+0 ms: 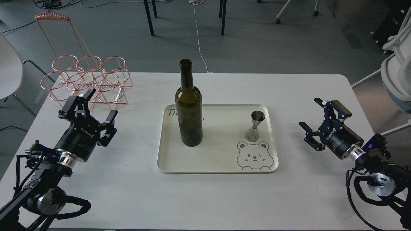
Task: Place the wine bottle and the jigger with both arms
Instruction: 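Move the right gripper toward the metal jigger on the tray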
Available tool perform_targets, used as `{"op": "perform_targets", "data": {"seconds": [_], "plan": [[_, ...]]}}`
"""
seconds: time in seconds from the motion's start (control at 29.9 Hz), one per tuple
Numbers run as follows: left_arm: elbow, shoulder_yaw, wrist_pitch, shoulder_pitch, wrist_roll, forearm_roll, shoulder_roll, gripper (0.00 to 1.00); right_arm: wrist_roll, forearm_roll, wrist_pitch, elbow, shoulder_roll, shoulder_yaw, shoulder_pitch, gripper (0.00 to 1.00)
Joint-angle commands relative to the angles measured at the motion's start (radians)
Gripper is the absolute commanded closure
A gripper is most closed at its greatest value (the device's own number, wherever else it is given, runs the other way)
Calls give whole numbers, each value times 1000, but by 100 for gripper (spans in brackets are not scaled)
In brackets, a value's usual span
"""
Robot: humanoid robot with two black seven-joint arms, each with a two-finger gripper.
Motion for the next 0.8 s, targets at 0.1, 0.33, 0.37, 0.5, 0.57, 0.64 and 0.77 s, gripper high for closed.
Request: {"op": "perform_targets", "data": {"seconds": [0.1,0.33,0.37,0.5,0.57,0.64,0.77], "plan": [[9,5,4,-15,-6,-8,5,2,0,3,3,-58,8,44,26,1],[23,-17,18,-38,-7,-23,37,2,0,-70,19,47,-28,27,82,1],[23,-17,15,-49,-3,-23,40,2,0,-131,19,89,-65,21,87,1],[25,-8,16,-79,-17,-17,60,2,0,-551,-39,299,-229,10,101,1],[25,-6,15,-81,-17,-13,60,2,0,-766,-134,370,-266,9,87,1],[22,-6,15,-81,-18,-13,62,2,0,-976,-266,394,-275,-3,64,1],[17,-9,15,-78,-41,-11,63,2,0,-1341,-591,361,-266,-66,45,1]]}}
